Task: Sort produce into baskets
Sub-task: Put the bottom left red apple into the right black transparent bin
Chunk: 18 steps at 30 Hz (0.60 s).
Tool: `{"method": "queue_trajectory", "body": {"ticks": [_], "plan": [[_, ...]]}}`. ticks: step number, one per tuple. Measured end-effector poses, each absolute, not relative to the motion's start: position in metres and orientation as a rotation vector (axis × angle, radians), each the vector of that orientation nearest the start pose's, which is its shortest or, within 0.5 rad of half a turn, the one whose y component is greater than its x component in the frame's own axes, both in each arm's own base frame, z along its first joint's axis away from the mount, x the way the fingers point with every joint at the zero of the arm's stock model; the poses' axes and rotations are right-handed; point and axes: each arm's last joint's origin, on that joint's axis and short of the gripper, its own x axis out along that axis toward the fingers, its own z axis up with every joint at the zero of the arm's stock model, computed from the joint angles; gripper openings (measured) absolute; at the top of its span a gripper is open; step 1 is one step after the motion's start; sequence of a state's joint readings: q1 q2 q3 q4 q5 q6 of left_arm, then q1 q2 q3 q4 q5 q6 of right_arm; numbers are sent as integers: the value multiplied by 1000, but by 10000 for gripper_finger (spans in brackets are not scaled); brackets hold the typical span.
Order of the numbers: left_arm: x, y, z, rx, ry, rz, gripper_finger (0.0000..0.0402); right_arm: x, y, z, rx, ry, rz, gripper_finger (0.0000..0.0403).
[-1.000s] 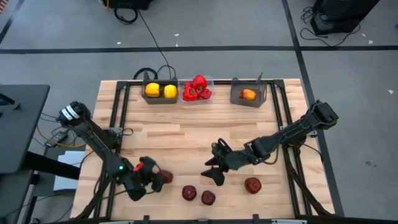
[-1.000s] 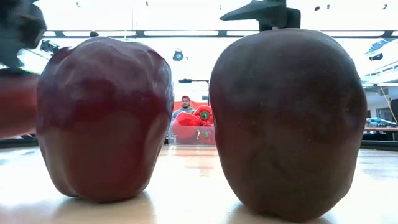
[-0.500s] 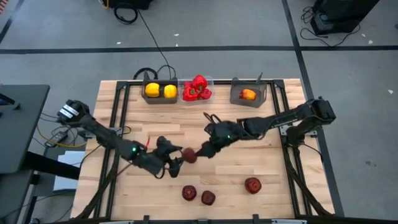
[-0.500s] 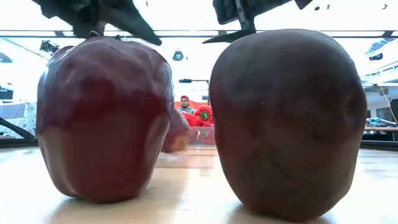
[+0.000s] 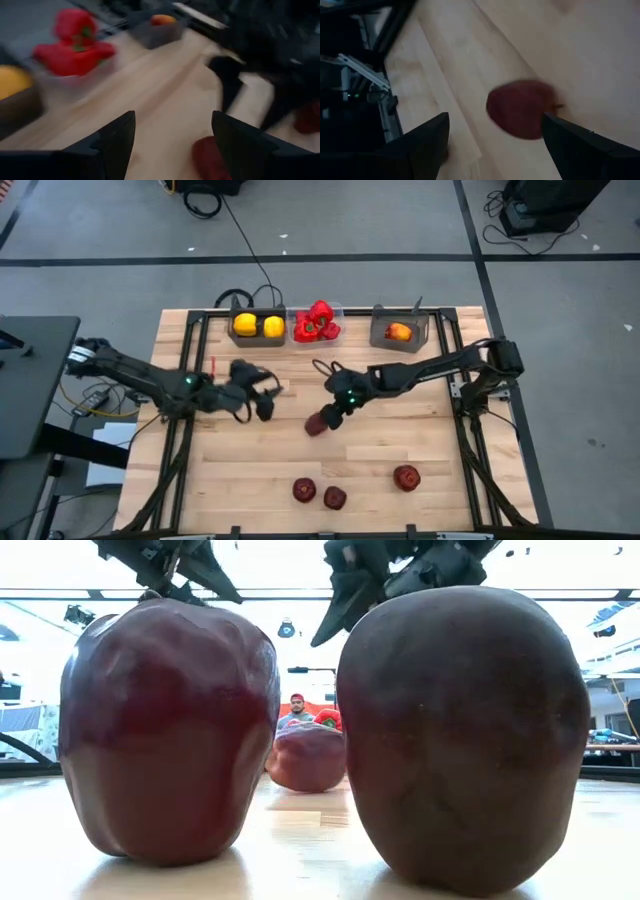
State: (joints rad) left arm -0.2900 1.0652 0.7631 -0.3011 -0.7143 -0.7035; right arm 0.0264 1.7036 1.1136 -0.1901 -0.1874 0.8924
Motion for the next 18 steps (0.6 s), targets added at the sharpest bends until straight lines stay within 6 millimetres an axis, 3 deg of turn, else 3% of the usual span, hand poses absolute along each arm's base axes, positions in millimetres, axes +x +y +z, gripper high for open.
{"method": "queue_trajectory", "body": {"ticks": [4, 8, 13, 18], "plan": [[195, -24, 270, -427, 428, 653, 268, 370, 16, 185, 947, 905, -196, 323], [191, -20, 267, -428, 492, 640, 268, 376, 20, 176, 755, 922, -134, 323], [198, -22, 261, -432, 533, 616, 268, 371, 21, 178, 394, 931, -89, 325], [205, -26, 254, -521, 574, 572, 268, 371, 20, 190, 185, 871, -34, 344]]}}
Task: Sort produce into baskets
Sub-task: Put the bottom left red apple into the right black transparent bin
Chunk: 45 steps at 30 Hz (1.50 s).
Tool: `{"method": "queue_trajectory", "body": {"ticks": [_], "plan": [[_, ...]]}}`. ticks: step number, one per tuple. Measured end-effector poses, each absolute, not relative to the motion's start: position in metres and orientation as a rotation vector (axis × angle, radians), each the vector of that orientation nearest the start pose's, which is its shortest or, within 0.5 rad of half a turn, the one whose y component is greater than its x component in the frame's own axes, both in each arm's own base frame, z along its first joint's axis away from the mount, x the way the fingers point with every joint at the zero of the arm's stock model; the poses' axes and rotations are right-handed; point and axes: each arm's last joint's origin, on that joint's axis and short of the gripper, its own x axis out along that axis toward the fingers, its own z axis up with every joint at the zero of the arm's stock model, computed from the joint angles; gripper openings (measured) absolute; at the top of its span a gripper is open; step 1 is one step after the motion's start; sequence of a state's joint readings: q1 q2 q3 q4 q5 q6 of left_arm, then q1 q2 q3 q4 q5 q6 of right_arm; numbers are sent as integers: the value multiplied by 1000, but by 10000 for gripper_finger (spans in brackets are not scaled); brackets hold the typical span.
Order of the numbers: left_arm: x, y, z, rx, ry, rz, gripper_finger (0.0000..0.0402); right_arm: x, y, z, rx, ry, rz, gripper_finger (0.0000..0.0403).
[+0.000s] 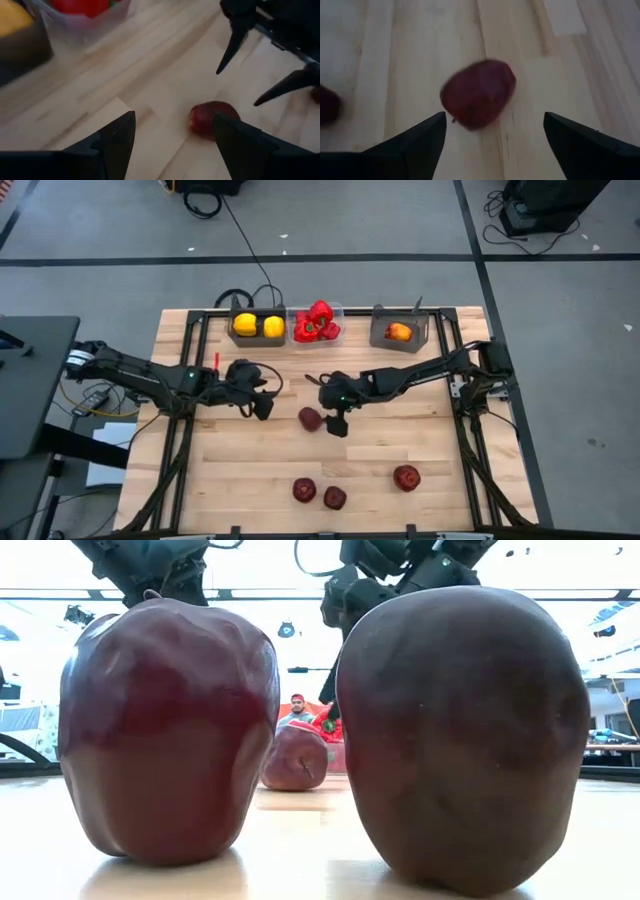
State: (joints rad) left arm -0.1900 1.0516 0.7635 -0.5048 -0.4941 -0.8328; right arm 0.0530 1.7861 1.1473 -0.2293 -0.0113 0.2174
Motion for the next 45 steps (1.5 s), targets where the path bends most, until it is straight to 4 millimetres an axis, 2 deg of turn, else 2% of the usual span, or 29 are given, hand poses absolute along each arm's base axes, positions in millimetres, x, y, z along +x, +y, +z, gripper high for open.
{"method": "queue_trajectory", "body": {"ticks": [3, 6, 11, 14, 18, 21, 26, 28, 30, 33, 36, 40, 45], "plan": [[209, -28, 250, -546, 584, 580, 268, 378, 22, 185, 186, 831, -12, 368], [212, -28, 247, -588, 578, 597, 268, 384, 21, 182, 323, 789, -6, 393], [215, -30, 245, -646, 570, 605, 268, 388, 13, 180, 454, 756, -120, 394], [216, -30, 246, -651, 558, 601, 268, 393, 8, 169, 539, 759, -157, 398], [216, -29, 247, -644, 548, 616, 268, 395, 4, 143, 686, 875, -80, 399], [216, -29, 246, -645, 549, 616, 268, 396, 6, 135, 719, 898, -62, 399], [216, -29, 246, -649, 555, 609, 268, 398, 6, 133, 673, 872, -104, 397], [216, -29, 246, -650, 559, 606, 268, 398, 5, 134, 643, 862, -124, 385], [216, -29, 246, -650, 560, 607, 268, 398, 2, 136, 597, 846, -127, 356], [217, -29, 247, -661, 548, 594, 268, 400, -2, 138, 494, 820, -91, 286], [223, -31, 254, -692, 479, 540, 268, 399, -11, 138, 471, 827, -78, 214], [227, -31, 260, -630, 424, 499, 268, 395, -25, 153, 500, 800, -78, 212], [227, -21, 259, -542, 408, 588, 268, 377, -40, 196, 498, 752, -153, 212]]}}
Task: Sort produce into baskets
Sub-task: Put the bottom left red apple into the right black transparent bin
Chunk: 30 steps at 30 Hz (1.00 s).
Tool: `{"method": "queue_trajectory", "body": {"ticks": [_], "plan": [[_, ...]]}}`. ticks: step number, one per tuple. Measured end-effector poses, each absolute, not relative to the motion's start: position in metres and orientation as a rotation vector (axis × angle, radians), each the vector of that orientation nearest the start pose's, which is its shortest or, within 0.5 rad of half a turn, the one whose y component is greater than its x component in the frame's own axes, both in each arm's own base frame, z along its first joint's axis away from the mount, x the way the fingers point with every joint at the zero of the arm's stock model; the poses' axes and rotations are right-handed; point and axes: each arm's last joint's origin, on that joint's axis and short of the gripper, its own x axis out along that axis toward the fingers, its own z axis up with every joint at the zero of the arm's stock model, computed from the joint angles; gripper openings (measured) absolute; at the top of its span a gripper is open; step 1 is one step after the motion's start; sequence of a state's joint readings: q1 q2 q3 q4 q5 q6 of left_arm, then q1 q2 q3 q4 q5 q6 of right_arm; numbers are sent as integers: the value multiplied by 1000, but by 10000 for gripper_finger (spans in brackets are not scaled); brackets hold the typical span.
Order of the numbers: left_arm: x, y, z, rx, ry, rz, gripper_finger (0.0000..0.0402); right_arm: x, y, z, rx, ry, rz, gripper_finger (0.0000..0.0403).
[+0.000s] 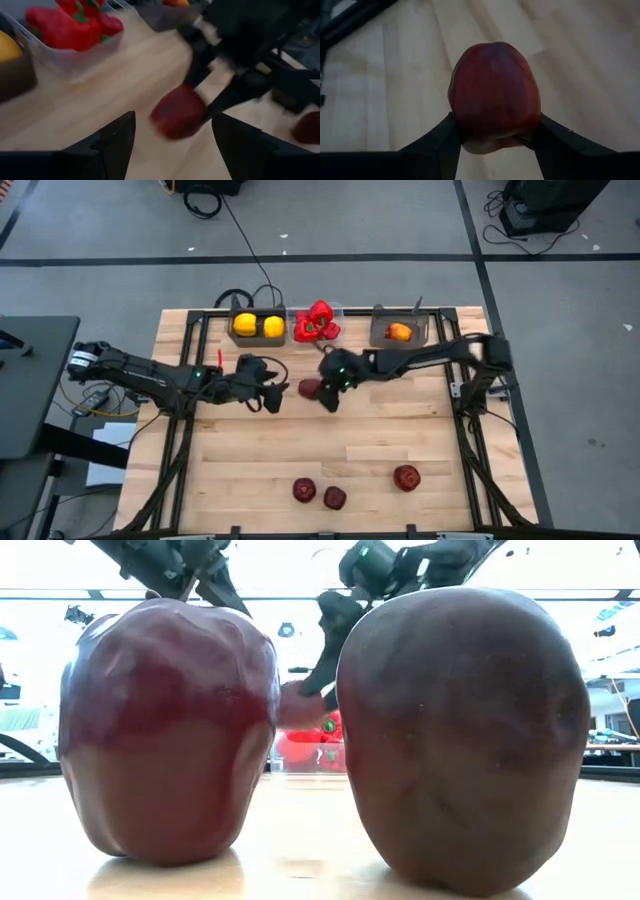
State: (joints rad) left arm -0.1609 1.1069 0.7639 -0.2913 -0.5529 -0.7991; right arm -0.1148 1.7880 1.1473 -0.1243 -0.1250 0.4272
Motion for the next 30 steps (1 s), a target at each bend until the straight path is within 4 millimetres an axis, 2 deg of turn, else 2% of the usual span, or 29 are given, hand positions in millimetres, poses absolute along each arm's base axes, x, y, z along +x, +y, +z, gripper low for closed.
{"method": "queue_trajectory", "body": {"ticks": [3, 7, 9, 12, 15, 18, 27, 28, 30], "plan": [[229, -14, 260, -524, 410, 577, 268, 352, -51, 225, 441, 770, -276, 212], [246, -9, 271, -445, 313, 393, 264, 317, -76, 262, 405, 735, -474, 212], [255, -7, 279, -405, 228, 324, 262, 300, -91, 275, 413, 714, -568, 212], [264, 2, 278, -372, 189, 303, 261, 273, -114, 288, 438, 702, -756, 212], [269, 9, 270, -386, 217, 293, 261, 246, -135, 287, 498, 736, -998, 212], [275, 10, 262, -416, 246, 295, 261, 224, -155, 281, 564, 802, -1138, 212], [281, 10, 256, -379, 248, 300, 257, 186, -187, 259, 716, 930, -1322, 211], [281, 11, 256, -396, 241, 312, 257, 183, -189, 258, 736, 945, -1339, 216], [281, 12, 256, -418, 239, 322, 259, 177, -190, 256, 786, 975, -1348, 258]]}}
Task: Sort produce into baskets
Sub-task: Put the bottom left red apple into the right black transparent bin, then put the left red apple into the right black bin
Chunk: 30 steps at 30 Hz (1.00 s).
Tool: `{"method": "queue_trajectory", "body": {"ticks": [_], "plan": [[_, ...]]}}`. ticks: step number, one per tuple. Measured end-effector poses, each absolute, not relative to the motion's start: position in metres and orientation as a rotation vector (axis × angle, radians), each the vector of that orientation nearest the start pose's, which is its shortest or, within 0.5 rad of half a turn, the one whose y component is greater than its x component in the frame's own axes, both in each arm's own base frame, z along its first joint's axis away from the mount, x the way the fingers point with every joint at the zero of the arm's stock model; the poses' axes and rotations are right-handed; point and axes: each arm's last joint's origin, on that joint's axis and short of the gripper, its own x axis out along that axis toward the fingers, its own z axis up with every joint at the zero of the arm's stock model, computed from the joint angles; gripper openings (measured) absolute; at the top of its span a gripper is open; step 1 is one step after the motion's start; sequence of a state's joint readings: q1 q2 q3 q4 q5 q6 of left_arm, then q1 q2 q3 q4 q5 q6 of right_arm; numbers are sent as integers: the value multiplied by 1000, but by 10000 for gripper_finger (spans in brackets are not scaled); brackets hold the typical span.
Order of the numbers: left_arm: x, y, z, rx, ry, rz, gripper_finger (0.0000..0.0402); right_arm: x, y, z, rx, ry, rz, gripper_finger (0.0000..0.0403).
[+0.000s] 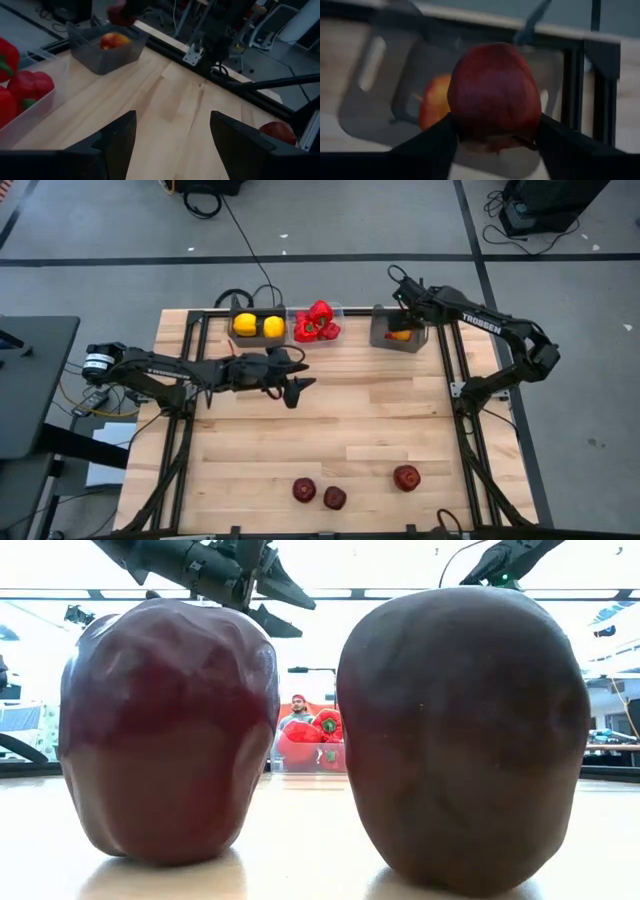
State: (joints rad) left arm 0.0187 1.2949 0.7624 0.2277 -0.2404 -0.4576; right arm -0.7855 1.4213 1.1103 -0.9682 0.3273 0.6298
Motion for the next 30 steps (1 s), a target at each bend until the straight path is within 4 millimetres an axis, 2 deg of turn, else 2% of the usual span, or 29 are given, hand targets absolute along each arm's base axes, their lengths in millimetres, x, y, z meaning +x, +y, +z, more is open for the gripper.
{"method": "queue_trajectory", "body": {"ticks": [3, 5, 12, 15, 19, 25, 30], "plan": [[280, 13, 254, -425, 258, 317, 268, 173, -191, 255, 828, 993, -1338, 349], [280, 14, 254, -420, 266, 308, 276, 172, -192, 255, 840, 991, -1314, 382], [281, 9, 254, -414, 310, 139, 306, 175, -185, 265, 818, 934, -1264, 337], [281, -2, 251, -349, 367, 1, 316, 179, -177, 275, 832, 864, -1181, 337], [278, -20, 245, -326, 442, -108, 324, 187, -156, 290, 861, 782, -1030, 342], [272, -62, 234, -330, 566, -264, 325, 205, -113, 300, 793, 754, -984, 344], [270, -105, 220, -333, 613, -319, 325, 226, -75, 302, 738, 743, -839, 344]]}}
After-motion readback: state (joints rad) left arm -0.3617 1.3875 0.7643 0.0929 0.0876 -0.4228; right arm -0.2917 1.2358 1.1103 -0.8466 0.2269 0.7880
